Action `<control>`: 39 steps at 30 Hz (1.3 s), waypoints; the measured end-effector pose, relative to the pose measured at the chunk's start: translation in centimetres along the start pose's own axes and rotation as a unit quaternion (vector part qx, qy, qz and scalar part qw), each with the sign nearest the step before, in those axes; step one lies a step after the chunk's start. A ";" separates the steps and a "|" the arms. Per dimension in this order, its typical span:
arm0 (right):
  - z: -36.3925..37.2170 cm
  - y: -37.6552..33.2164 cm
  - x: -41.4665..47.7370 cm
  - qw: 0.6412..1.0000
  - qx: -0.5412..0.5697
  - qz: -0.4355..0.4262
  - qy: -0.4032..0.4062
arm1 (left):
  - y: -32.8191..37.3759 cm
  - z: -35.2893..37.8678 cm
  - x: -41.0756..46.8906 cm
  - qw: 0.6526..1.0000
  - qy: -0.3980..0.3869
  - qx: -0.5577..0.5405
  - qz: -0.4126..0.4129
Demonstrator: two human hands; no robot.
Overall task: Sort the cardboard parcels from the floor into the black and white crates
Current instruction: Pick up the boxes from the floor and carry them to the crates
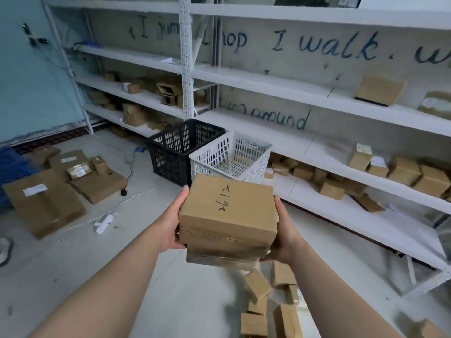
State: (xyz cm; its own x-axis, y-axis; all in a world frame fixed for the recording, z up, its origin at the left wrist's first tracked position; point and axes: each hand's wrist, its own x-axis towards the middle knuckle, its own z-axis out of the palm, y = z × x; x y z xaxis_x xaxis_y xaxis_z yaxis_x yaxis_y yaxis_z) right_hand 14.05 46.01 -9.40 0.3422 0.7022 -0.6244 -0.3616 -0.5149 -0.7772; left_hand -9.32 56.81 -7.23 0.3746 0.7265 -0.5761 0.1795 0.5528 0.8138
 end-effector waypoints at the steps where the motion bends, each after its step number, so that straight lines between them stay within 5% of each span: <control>1: 0.4 -1.5 1.5 1.000 -0.006 -0.001 -0.005 | 1.2 -0.2 1.5 1.000 0.003 -0.009 0.003; 39: 26.4 -38.5 49.7 0.992 0.120 -0.028 -0.026 | 39.8 -19.3 54.2 0.997 -0.024 -0.068 0.018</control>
State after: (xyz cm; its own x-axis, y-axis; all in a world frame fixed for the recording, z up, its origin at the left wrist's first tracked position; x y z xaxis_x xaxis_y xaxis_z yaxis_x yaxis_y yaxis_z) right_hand 22.07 113.77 -8.47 0.3252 0.7542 -0.5705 -0.5414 -0.3462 -0.7662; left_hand 0.54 126.05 -7.52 0.4217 0.7285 -0.5398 0.0409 0.5794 0.8140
